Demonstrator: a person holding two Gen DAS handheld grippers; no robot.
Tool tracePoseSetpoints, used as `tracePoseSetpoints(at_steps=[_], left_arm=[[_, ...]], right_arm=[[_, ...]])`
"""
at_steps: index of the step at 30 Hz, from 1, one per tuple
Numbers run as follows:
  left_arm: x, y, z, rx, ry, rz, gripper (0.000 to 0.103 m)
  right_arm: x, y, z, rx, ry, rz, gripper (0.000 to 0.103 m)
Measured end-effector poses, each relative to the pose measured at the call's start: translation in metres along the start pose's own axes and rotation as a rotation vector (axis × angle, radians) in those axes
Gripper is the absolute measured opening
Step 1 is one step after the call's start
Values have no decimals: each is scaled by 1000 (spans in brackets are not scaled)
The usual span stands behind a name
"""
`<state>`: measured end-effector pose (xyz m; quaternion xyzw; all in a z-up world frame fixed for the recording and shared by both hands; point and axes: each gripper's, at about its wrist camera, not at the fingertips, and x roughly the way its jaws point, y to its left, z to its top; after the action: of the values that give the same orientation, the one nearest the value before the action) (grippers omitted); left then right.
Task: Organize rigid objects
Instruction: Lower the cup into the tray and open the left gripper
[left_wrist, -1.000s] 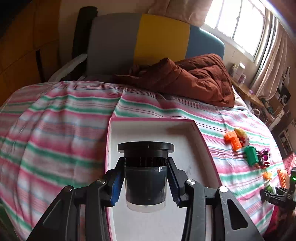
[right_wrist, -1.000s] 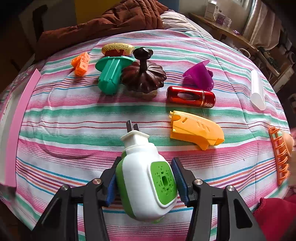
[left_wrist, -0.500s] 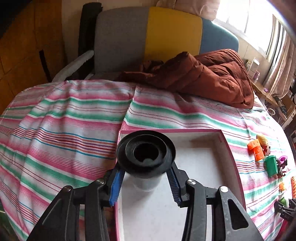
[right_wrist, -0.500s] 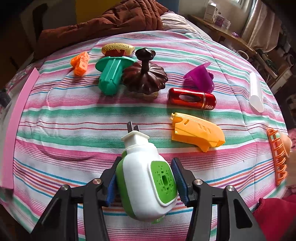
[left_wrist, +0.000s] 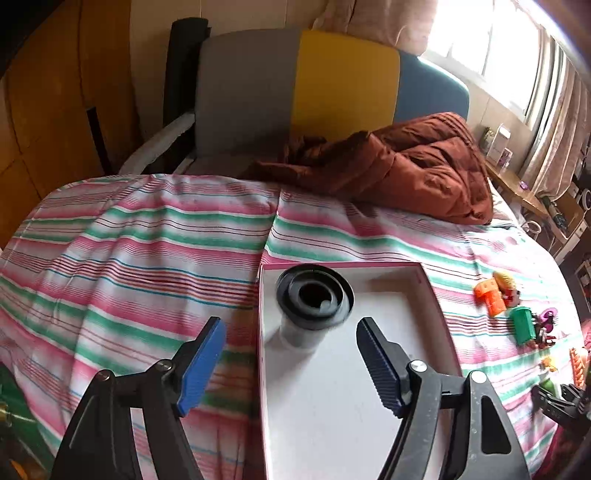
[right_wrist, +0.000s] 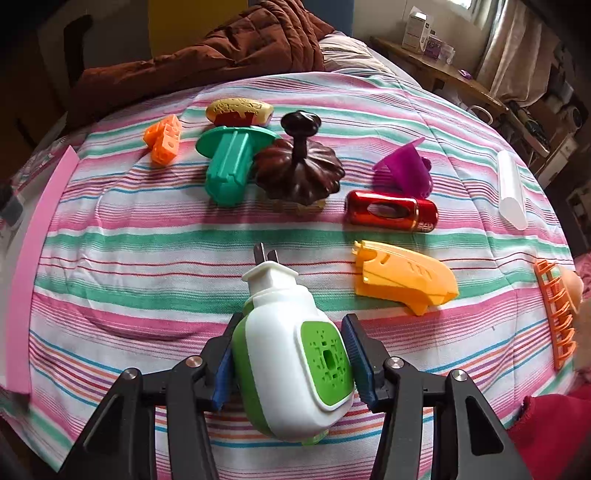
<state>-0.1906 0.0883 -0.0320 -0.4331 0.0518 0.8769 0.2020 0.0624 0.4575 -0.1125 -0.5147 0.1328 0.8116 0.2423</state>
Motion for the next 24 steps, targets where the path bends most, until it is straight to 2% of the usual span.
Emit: tracePoseSetpoints(at_steps=[4,14,24], left_arm=[[-29,0,-4,-6,-45,8,75],[-94,-4,-28,-26,-139,16,75],[-134,-6,-62,-48,-204,58,75]], right_arm=[[-5,13,3,-16,-16,39,53],[-62,87,20,-138,-168,207,53],[-75,170,12,-258,-190,325,53]])
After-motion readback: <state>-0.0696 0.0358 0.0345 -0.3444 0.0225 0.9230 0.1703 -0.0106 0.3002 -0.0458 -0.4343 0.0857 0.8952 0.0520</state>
